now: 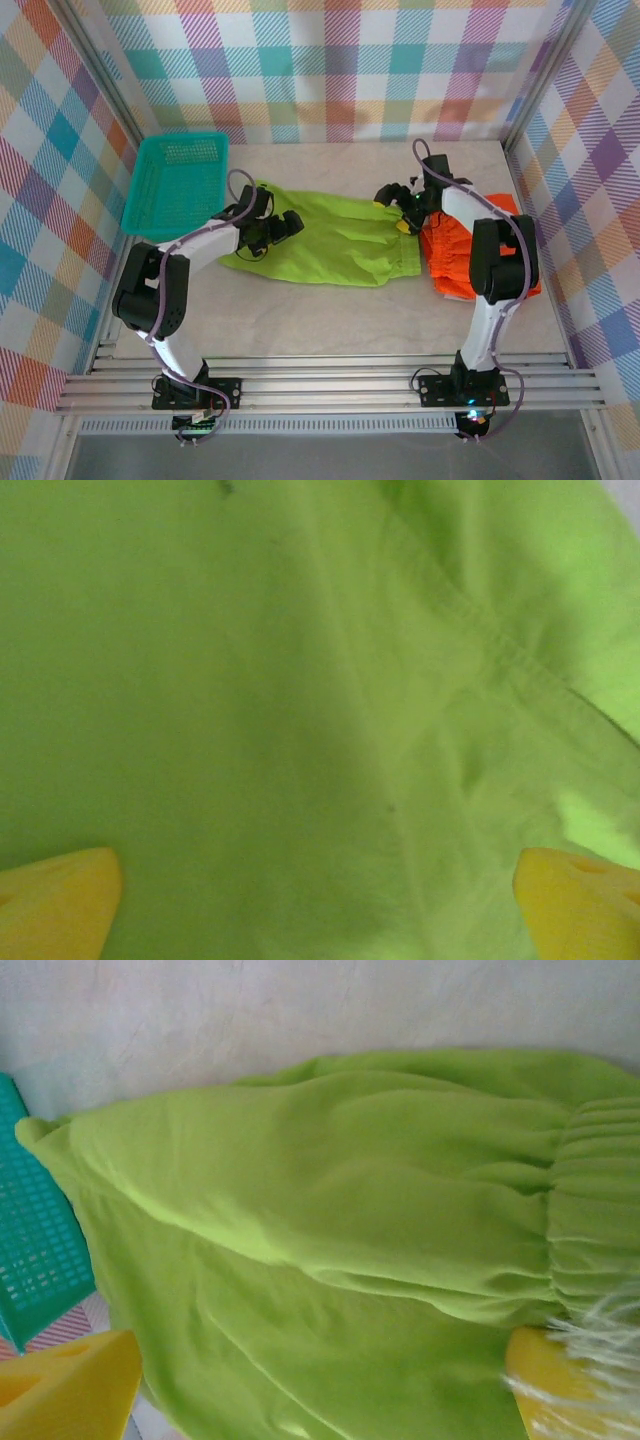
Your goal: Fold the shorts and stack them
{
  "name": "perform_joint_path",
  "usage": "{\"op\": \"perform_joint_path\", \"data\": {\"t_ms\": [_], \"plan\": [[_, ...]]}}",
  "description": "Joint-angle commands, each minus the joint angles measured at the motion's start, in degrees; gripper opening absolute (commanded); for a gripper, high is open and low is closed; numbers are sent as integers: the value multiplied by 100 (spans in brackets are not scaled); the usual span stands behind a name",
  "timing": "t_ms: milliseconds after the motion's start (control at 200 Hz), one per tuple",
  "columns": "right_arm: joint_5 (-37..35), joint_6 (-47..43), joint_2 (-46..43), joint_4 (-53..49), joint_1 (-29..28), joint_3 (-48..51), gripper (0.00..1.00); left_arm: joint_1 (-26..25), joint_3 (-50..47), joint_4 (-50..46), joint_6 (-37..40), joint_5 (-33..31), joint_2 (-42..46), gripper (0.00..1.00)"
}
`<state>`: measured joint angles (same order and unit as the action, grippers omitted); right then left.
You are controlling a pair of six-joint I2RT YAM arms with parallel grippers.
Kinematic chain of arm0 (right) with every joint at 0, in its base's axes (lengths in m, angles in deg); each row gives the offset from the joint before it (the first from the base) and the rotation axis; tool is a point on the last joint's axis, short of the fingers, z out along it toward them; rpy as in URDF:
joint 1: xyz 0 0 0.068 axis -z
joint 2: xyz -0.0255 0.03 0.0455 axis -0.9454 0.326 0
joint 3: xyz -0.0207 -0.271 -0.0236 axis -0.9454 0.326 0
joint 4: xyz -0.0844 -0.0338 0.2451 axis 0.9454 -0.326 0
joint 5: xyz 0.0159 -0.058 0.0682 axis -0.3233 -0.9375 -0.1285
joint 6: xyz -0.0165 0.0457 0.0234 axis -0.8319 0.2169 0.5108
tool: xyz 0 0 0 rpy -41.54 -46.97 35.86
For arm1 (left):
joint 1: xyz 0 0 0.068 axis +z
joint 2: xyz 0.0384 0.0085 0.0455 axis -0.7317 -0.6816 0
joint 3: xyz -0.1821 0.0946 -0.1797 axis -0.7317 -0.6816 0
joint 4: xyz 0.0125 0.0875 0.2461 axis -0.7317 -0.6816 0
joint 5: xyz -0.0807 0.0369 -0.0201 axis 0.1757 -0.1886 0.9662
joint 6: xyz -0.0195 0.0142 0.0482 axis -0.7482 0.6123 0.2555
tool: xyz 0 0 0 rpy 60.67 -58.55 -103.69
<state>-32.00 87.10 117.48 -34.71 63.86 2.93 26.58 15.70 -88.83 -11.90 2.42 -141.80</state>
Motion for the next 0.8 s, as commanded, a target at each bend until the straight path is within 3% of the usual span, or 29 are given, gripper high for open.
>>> {"op": "perform_joint_path", "data": {"t_ms": [0,285,575,795], "plan": [[-77,-118,257,-104,71,-448,93,45,-417,511,-137,-225,77,100],[216,18,478,-152,7,-475,96,41,-1911,568,-335,-634,824,100],[449,272,-228,-38,-329,557,99,41,-3525,160,-665,-892,2313,100],[566,526,-1330,261,-588,1292,99,59,-3344,-884,-430,-759,3898,100]]}}
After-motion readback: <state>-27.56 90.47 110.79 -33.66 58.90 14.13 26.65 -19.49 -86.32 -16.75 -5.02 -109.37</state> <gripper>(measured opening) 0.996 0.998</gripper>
